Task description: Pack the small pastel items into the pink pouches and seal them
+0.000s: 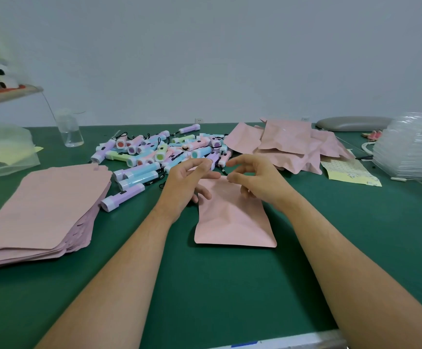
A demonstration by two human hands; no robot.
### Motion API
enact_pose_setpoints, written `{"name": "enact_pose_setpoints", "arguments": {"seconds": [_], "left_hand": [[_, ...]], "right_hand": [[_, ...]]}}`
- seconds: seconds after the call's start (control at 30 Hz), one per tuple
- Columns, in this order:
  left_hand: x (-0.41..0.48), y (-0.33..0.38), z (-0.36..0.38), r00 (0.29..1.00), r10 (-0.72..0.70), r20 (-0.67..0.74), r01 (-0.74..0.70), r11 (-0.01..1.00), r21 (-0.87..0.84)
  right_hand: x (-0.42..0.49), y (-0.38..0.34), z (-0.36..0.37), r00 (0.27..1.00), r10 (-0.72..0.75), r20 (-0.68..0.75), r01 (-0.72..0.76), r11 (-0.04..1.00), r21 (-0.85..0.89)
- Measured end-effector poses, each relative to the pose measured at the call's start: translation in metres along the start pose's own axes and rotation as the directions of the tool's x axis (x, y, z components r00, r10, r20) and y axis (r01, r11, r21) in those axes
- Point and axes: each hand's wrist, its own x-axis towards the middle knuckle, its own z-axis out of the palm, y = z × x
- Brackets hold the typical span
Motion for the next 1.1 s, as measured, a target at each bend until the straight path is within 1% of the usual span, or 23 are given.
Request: {"name": "enact_pose_setpoints", "arguments": {"seconds": [0.1,0.2,0.3,0.43,0.57,0.73,1.0,1.1], "left_hand": [[0.001,-0.003,0.000,1.000,0.000,-0.019,0.000,1.000,-0.002],[0.002,-0.005,-0.001,0.999,0.013,-0.047,-0.011,1.000,0.026],[0.003,-0.006,0.000,0.999,-0.005,-0.035,0.006,0.999,0.040],[0.003,-0.004,0.002,1.000,-0.026,0.018,0.024,0.995,0.099],[0.003,-0.005,0.003,0.999,-0.039,0.030,0.034,0.990,0.134],[0.002,-0.004,0.005,0.998,-0.056,0.027,0.052,0.988,0.148],[0.002,-0.001,0.007,0.992,-0.108,0.070,0.094,0.979,0.180],[0.001,-0.003,0.007,0.991,-0.116,0.070,0.100,0.976,0.194]], "right_hand": [[-0.002,-0.005,-0.004,0.995,0.060,0.079,-0.055,0.997,-0.059],[-0.004,-0.012,-0.011,0.975,0.130,0.178,-0.108,0.986,-0.130],[-0.006,-0.017,-0.014,0.955,0.200,0.218,-0.163,0.970,-0.178],[-0.006,-0.017,-0.011,0.944,0.261,0.202,-0.221,0.955,-0.199],[-0.005,-0.016,-0.008,0.927,0.329,0.180,-0.292,0.935,-0.203],[-0.002,-0.013,-0.007,0.907,0.407,0.107,-0.381,0.902,-0.202],[-0.002,-0.005,-0.011,0.902,0.430,0.038,-0.411,0.882,-0.232],[-0.001,-0.003,-0.012,0.908,0.414,0.055,-0.391,0.889,-0.237]]}}
